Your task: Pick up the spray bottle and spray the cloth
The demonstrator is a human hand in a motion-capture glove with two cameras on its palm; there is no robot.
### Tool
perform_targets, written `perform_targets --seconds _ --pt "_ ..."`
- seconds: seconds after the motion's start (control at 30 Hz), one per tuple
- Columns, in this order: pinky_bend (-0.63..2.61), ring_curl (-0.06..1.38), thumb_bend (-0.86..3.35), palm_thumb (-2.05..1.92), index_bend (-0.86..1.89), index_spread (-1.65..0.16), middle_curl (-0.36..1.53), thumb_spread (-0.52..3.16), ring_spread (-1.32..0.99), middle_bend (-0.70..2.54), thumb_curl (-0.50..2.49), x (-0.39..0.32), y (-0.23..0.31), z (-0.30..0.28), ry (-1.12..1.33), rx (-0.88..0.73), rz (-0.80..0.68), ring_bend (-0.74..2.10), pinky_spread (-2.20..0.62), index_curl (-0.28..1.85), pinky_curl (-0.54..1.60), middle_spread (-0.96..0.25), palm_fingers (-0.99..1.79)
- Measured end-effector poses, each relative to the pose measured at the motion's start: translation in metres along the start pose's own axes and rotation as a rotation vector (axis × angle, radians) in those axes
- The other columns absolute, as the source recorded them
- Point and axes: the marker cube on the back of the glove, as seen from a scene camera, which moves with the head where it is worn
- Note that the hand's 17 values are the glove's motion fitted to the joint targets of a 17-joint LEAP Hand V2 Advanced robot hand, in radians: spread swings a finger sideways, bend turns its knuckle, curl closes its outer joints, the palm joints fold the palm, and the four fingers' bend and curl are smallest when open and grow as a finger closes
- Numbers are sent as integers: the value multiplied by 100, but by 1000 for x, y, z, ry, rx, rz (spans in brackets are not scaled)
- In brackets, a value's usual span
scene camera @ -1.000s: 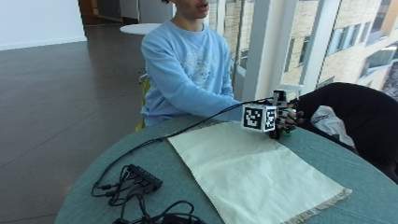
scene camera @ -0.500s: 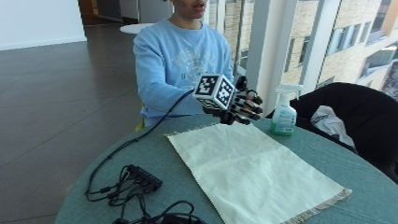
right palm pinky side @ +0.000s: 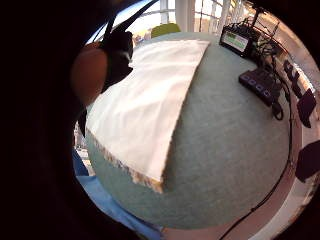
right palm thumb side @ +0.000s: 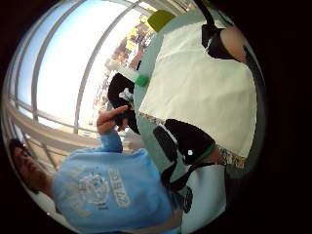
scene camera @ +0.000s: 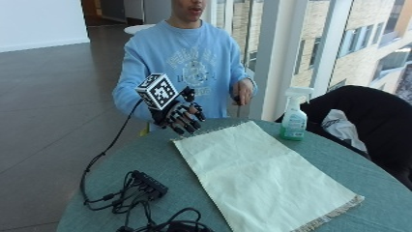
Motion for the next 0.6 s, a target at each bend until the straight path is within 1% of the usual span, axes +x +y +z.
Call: perform_targets --seconds 0.27,0.6 --pt "16 35 -2 61 17 -32 42 103 -4 20 35 19 21 -8 53 13 -11 22 17 39 28 -9 84" --pt "16 35 -2 62 17 -31 42 104 -3 19 33 26 26 -10 64 19 5 22 18 39 28 -9 84"
